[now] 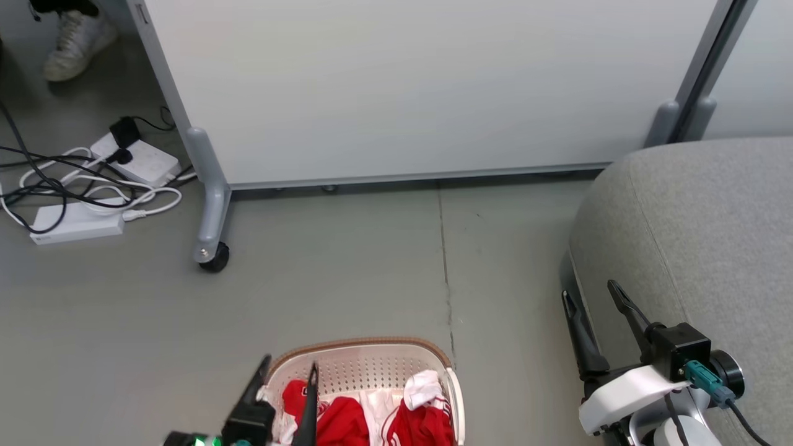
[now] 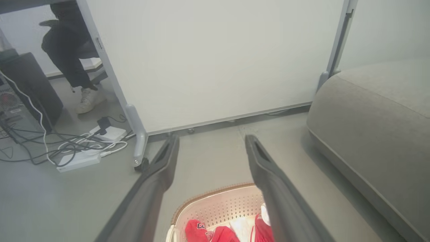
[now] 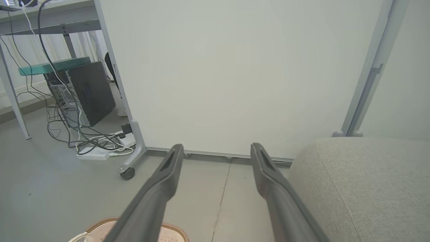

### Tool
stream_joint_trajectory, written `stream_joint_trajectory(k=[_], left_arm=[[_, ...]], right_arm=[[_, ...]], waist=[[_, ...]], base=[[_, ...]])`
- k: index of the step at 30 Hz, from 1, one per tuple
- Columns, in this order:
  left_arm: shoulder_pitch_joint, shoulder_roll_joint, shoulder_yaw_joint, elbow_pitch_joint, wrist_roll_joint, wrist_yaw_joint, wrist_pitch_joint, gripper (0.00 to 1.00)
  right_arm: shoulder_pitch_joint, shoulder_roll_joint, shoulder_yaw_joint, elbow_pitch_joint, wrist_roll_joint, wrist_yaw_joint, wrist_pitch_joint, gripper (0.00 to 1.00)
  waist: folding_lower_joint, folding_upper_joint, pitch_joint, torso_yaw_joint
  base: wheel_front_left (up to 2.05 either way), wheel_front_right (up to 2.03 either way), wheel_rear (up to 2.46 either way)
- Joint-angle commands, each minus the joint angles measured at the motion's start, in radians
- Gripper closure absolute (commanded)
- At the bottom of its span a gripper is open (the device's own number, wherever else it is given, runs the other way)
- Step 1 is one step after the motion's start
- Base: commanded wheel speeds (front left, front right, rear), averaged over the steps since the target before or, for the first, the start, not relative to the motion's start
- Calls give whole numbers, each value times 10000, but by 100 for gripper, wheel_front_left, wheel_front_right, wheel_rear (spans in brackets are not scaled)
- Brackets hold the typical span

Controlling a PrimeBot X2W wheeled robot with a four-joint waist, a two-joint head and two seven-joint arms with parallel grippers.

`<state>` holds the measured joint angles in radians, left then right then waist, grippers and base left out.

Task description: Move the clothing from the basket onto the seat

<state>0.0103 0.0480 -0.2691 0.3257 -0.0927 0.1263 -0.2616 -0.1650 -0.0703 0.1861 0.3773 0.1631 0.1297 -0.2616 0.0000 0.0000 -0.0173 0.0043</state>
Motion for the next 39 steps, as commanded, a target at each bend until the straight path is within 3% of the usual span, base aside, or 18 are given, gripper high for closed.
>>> stream_joint_trajectory(k=[1,9,16,21,25,30,39], left_arm=[[-171,41,-89,402,128,-88,-35,0],[-1485,97,-497,3017,793,-304,-37,0],[-3671,636,-929,5731,1536,-200,-37,0],[-4814,950,-1517,7026,2071,-478,-38,0],[-5920,1239,-1983,8192,2570,-436,-37,0],[-7123,1711,-2419,9113,3045,-305,167,0],[-8485,2257,-3207,9520,3719,-599,973,0]], right_arm=[[-39,-56,-44,59,-87,19,-44,0],[-423,-48,-103,-187,-361,19,-44,0],[-1046,107,-325,-709,-620,17,-44,0],[-1303,185,-143,-1051,-533,17,-44,0],[-1495,189,124,-1428,-134,16,-44,0],[-1791,194,600,-1763,347,11,-44,0],[-2160,192,1024,-2254,935,11,-44,0]], waist=[[0,0,240,-173],[0,0,2133,-771],[0,0,4488,-1422],[0,0,5565,-1735],[0,0,6525,-2117],[0,0,7627,-2580],[0,0,8886,-3049]], base=[[0,0,0],[0,0,0],[0,0,0],[0,0,0],[0,0,0],[0,0,0],[0,0,0]])
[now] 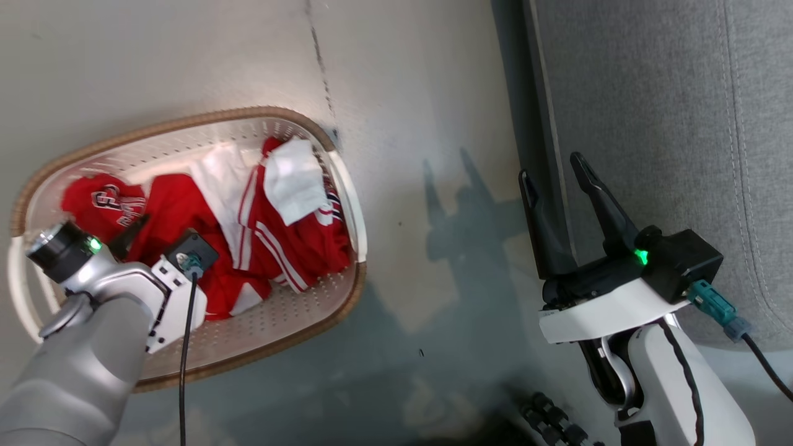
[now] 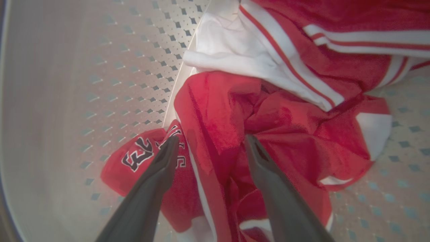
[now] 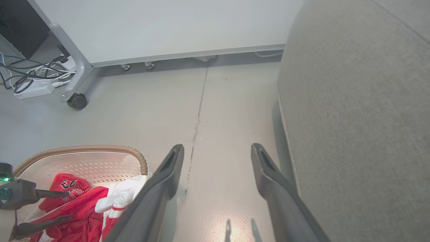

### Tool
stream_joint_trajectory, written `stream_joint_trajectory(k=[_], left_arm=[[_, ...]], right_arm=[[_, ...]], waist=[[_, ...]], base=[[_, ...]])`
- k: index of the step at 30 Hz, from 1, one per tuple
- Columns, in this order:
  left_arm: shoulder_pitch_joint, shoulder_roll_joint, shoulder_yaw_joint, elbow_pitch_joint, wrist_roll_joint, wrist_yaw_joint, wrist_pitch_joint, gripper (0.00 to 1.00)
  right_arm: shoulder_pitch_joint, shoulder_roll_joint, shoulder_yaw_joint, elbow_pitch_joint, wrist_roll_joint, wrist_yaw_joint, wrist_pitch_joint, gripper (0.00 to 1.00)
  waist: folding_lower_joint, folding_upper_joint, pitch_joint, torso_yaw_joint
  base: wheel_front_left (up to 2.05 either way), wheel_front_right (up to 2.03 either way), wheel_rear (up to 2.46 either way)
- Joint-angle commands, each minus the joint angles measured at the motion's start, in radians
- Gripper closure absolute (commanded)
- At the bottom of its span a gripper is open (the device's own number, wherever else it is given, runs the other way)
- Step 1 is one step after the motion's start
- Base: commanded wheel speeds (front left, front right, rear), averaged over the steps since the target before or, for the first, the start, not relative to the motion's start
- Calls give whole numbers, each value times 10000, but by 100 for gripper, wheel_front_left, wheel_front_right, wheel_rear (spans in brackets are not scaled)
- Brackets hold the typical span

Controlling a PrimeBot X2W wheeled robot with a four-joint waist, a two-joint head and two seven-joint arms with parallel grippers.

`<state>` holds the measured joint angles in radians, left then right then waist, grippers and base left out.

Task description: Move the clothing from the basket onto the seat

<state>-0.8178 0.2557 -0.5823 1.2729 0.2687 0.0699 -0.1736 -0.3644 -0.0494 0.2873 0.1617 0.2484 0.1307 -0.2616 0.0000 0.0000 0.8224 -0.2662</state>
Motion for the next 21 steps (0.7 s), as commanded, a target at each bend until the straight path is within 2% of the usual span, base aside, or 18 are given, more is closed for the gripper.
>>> stream_joint_trajectory(k=[1,7,13,15,19,21], left_arm=[[-303,224,-183,69,200,-25,224,0],[-868,570,-685,124,648,-14,1415,0],[-1236,948,-998,142,826,-303,1971,0],[-1285,1003,-1055,149,801,-454,2204,0],[-1276,1082,-1280,158,853,-1037,2991,0],[-1266,1078,-1351,170,851,-1143,3206,0]], right_arm=[[-210,-20,33,-144,139,2,-44,0],[-360,-16,313,-331,439,2,-44,0],[-344,-22,630,-396,744,2,-44,0],[-247,-23,611,-389,734,2,-44,0],[-130,-20,525,-383,683,2,-44,0],[-13,-20,513,-403,705,2,-44,0]], waist=[[0,0,585,-383],[0,0,1093,-595],[0,0,1555,-815],[0,0,1625,-836],[0,0,1699,-858],[0,0,1721,-865]], base=[[0,0,0],[0,0,0],[0,0,0],[0,0,0],[0,0,0],[0,0,0]])
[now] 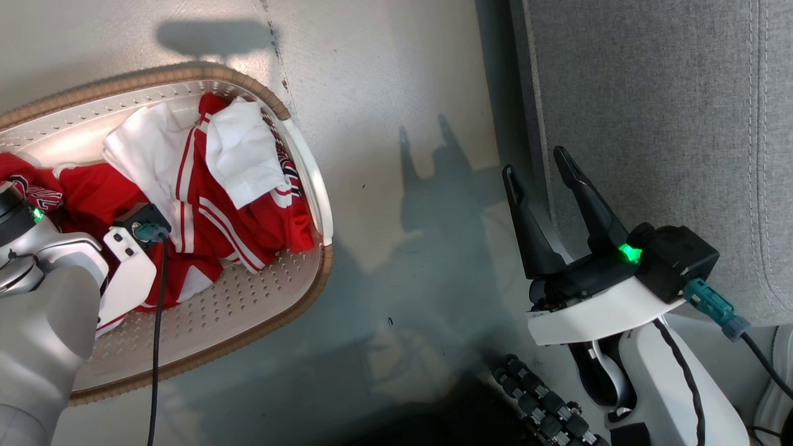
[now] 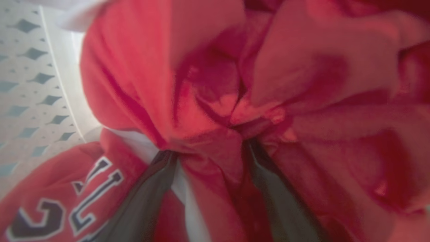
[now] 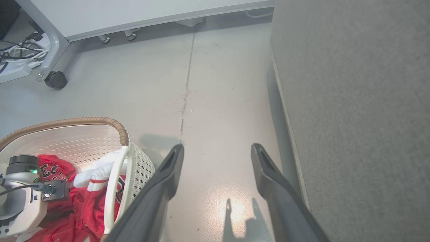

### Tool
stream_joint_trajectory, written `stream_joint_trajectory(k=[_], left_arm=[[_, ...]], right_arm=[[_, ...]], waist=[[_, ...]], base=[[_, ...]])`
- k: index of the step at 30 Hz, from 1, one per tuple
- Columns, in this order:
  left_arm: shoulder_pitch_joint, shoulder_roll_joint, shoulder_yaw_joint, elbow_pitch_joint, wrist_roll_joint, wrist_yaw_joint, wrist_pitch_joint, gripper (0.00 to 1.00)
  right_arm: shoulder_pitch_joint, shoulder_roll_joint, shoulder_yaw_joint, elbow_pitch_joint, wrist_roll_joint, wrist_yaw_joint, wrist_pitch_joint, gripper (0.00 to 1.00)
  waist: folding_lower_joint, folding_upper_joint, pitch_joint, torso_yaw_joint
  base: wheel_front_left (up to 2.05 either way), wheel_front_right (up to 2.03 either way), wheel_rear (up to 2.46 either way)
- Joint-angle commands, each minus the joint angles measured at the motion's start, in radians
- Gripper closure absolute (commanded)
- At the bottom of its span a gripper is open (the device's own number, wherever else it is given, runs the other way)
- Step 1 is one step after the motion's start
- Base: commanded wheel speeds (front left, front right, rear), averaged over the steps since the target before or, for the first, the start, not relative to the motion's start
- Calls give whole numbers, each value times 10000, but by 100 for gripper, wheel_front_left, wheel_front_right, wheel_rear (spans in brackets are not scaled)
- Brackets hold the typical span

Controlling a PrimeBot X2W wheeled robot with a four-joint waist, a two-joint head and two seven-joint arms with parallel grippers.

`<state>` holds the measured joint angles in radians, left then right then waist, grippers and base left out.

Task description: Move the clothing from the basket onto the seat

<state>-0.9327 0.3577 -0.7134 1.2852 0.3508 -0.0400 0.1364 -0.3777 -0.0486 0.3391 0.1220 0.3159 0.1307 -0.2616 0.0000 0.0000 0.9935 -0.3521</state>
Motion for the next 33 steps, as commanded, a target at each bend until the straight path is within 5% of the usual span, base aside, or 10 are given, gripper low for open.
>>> stream_joint_trajectory(k=[1,7,8,9,10,22,33], left_arm=[[-99,55,-74,51,24,-66,190,0],[38,-56,-130,60,-136,-142,478,0],[60,-62,-78,64,-217,-124,592,15],[78,-77,-54,67,-267,-146,690,88],[71,-75,-44,63,-294,-115,777,100],[-209,-83,-18,30,-743,-149,651,100],[749,-1065,348,32,-1691,-79,-462,100]], right_arm=[[168,-29,12,-29,75,2,-44,0],[289,-29,97,-51,111,2,-44,0],[311,-29,85,-38,130,2,-44,0],[318,-29,83,1,168,2,-44,0],[299,-29,81,29,171,2,-44,0],[-252,-29,94,27,272,2,-44,0],[-217,-35,-454,487,-328,2,-44,0]], waist=[[0,0,17,-13],[0,0,39,-52],[0,0,40,-54],[0,0,40,-51],[0,0,42,-44],[0,0,-205,-115],[0,0,-2285,595]], base=[[0,0,0],[0,0,0],[0,0,0],[0,0,0],[0,0,0],[0,0,0],[0,0,0]])
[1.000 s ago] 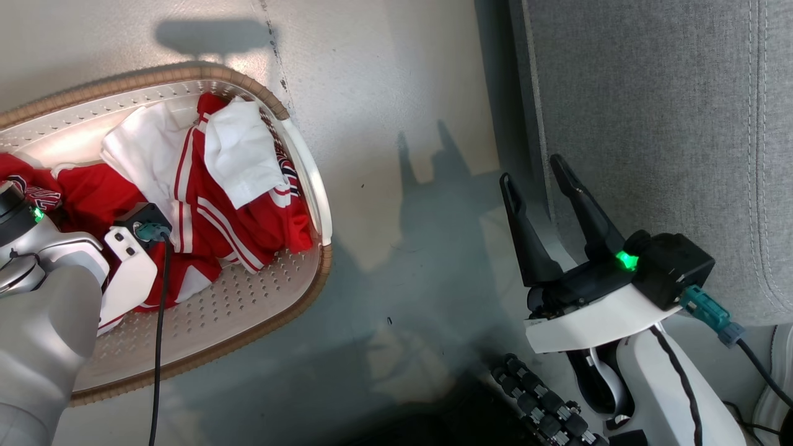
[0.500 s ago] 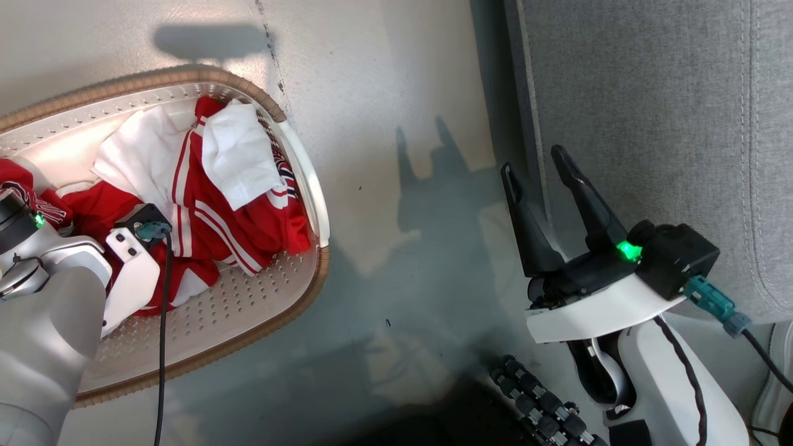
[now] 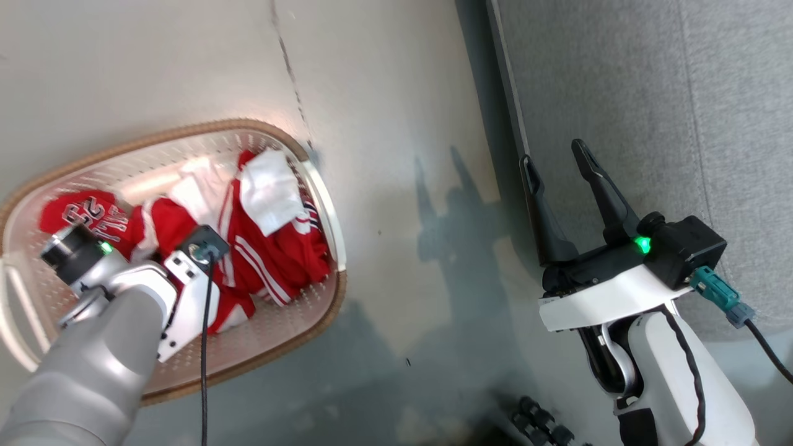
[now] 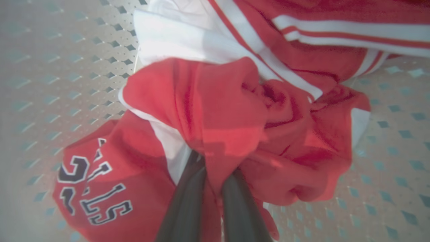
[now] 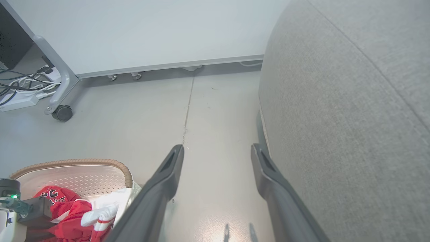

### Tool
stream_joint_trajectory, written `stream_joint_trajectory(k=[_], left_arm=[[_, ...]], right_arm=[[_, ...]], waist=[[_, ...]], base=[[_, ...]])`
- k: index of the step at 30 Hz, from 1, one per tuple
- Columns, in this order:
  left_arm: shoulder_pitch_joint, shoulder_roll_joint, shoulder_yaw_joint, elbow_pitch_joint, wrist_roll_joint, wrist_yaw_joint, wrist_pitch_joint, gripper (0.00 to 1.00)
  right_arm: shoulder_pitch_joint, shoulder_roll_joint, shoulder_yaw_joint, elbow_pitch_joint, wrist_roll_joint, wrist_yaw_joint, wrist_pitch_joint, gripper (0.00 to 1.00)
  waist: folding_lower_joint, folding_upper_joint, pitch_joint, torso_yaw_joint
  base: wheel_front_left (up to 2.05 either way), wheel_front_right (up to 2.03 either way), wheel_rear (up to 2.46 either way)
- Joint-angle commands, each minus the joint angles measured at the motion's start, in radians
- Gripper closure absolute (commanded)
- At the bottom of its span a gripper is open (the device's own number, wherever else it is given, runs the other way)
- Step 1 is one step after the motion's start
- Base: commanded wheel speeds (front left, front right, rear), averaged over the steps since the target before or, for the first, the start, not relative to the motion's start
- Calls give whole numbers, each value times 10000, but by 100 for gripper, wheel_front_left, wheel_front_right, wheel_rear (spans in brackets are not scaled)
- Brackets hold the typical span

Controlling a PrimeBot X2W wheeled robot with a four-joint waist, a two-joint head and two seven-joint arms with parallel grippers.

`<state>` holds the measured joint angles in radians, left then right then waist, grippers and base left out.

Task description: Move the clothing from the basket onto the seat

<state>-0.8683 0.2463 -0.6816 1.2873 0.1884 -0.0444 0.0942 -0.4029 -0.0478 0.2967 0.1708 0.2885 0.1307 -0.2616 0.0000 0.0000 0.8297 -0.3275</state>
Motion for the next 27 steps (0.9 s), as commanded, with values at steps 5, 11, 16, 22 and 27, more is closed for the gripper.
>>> stream_joint_trajectory(k=[5,11,16,22,27], left_arm=[[636,-450,103,4,-388,84,-637,100],[1434,-1061,474,9,-1104,261,-1772,100],[1684,-1413,833,-40,-1645,390,-2797,100],[1967,-1744,1423,-443,-2525,307,-3523,100],[2267,-1829,1676,-1848,-2928,331,-3595,100]], right_arm=[[272,-55,-240,371,-357,2,-44,0],[779,-58,-547,858,-812,2,-44,0],[1125,-61,-716,1054,-1031,2,-44,0],[1582,-119,-765,1248,-1032,2,-44,0],[1887,-301,-586,1305,-917,2,-44,0]], waist=[[0,0,-1981,806],[0,0,-3903,1545],[0,0,-4833,1978],[0,0,-6037,2524],[0,0,-6816,2781]], base=[[0,0,0],[0,0,0],[0,0,0],[0,0,0],[0,0,0]])
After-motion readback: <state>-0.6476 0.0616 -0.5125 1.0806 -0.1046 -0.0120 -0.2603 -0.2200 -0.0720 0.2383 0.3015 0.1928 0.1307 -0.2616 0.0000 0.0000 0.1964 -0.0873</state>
